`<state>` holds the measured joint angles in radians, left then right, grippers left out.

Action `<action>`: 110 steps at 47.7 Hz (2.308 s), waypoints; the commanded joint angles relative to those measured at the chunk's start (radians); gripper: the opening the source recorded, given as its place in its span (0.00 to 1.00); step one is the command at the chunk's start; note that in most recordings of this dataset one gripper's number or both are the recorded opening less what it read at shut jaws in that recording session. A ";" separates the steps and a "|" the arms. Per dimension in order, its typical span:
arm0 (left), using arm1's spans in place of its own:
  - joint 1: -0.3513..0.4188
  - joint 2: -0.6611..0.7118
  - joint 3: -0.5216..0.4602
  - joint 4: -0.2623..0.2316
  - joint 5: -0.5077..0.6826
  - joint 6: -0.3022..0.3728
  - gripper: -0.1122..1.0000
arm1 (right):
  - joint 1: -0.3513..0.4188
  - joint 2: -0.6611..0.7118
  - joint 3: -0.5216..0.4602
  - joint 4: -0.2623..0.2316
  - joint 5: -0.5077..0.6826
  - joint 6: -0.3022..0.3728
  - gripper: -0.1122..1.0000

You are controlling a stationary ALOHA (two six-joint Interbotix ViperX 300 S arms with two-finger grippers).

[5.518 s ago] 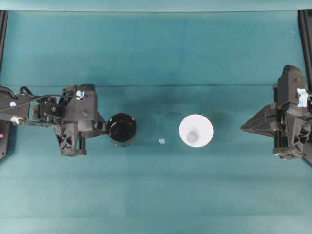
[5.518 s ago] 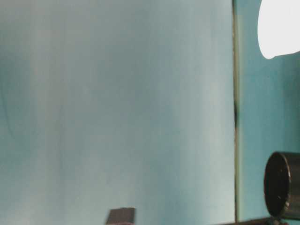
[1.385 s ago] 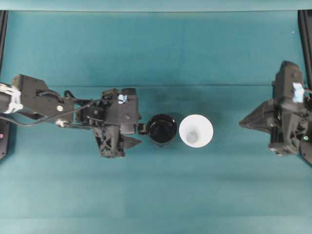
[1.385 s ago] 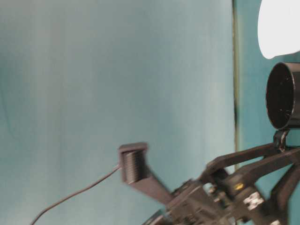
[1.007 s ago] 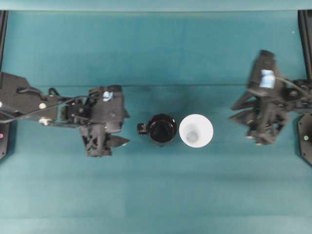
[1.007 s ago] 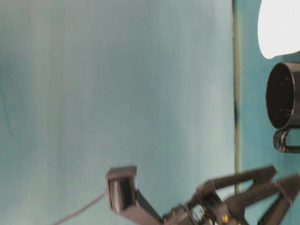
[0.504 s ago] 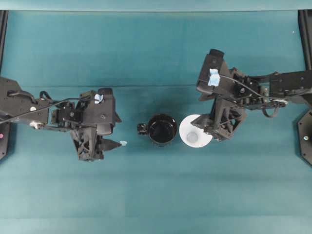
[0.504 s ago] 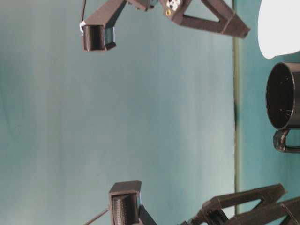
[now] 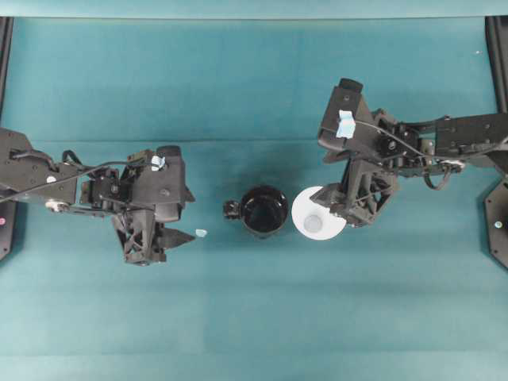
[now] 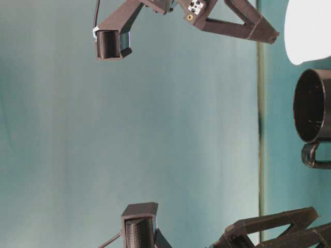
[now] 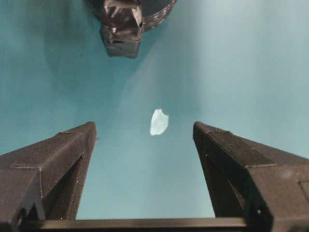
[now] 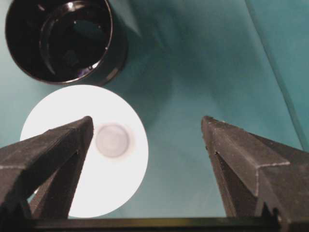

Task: Put a paper cup into the cup holder on your left arm.
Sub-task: 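Move the open right gripper over the white paper cup's rim, then grip the cup rim with the right gripper and lift it leftward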

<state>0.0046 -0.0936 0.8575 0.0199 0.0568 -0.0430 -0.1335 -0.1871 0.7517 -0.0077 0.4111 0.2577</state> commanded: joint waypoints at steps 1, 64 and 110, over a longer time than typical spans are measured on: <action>-0.002 -0.011 -0.008 0.002 -0.003 0.002 0.85 | 0.005 0.006 -0.006 -0.002 0.009 -0.011 0.96; 0.012 -0.003 -0.009 0.002 -0.011 -0.002 0.85 | 0.037 0.002 0.008 0.055 0.112 0.005 0.04; 0.006 -0.003 -0.008 0.002 -0.009 -0.023 0.85 | 0.038 0.041 -0.359 0.077 0.353 0.003 0.04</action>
<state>0.0138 -0.0920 0.8575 0.0199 0.0537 -0.0552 -0.0936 -0.1473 0.4464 0.0736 0.7655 0.2592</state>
